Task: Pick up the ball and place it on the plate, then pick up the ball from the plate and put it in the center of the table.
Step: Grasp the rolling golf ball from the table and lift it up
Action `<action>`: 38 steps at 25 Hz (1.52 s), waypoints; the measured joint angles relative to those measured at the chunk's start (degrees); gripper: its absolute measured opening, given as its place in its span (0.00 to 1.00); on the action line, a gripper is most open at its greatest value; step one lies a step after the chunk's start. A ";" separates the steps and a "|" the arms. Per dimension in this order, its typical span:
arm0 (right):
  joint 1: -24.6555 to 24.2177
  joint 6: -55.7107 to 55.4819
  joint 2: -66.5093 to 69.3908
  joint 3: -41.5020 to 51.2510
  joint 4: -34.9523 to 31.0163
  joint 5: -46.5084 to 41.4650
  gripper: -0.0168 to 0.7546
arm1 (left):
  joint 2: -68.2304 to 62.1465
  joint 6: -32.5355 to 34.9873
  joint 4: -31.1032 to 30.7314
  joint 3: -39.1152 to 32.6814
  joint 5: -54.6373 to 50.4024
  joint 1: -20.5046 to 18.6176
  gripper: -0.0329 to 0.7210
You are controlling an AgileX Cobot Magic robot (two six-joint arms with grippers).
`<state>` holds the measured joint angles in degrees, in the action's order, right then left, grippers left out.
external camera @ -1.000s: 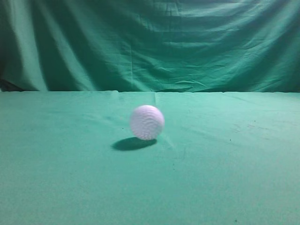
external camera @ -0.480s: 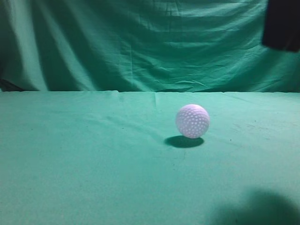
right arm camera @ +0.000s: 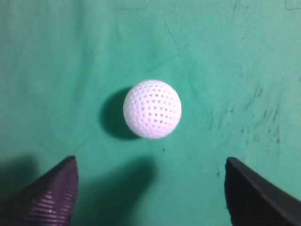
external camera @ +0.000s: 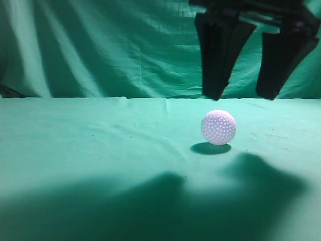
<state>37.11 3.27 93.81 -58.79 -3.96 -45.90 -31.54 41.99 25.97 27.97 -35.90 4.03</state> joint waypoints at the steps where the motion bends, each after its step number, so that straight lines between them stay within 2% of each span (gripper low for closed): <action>1: 0.00 -0.23 1.08 -0.70 0.00 0.00 0.76 | 0.00 0.00 0.00 0.00 0.00 0.00 0.04; 10: 0.00 -2.03 9.10 -7.01 -0.22 -0.54 0.76 | 0.00 0.00 0.33 0.00 0.19 0.00 0.04; 24: 0.00 -2.23 12.43 -7.47 -0.11 -0.54 0.76 | 0.00 0.00 0.54 0.00 0.19 0.00 0.04; 29: 0.00 -3.07 13.01 -7.47 0.44 -0.77 0.43 | 0.00 0.00 0.80 0.00 0.19 0.00 0.04; 33: 0.00 -3.64 13.01 -9.93 1.59 -3.66 0.43 | 0.00 -0.27 1.18 0.00 0.19 0.00 0.04; 38: 0.00 -3.79 13.09 -20.45 1.95 -8.65 0.43 | 0.00 -0.64 1.30 0.00 0.19 0.00 0.04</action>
<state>37.11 -0.52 106.90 -79.25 -2.01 -54.55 -31.54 41.35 27.27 27.97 -35.72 4.03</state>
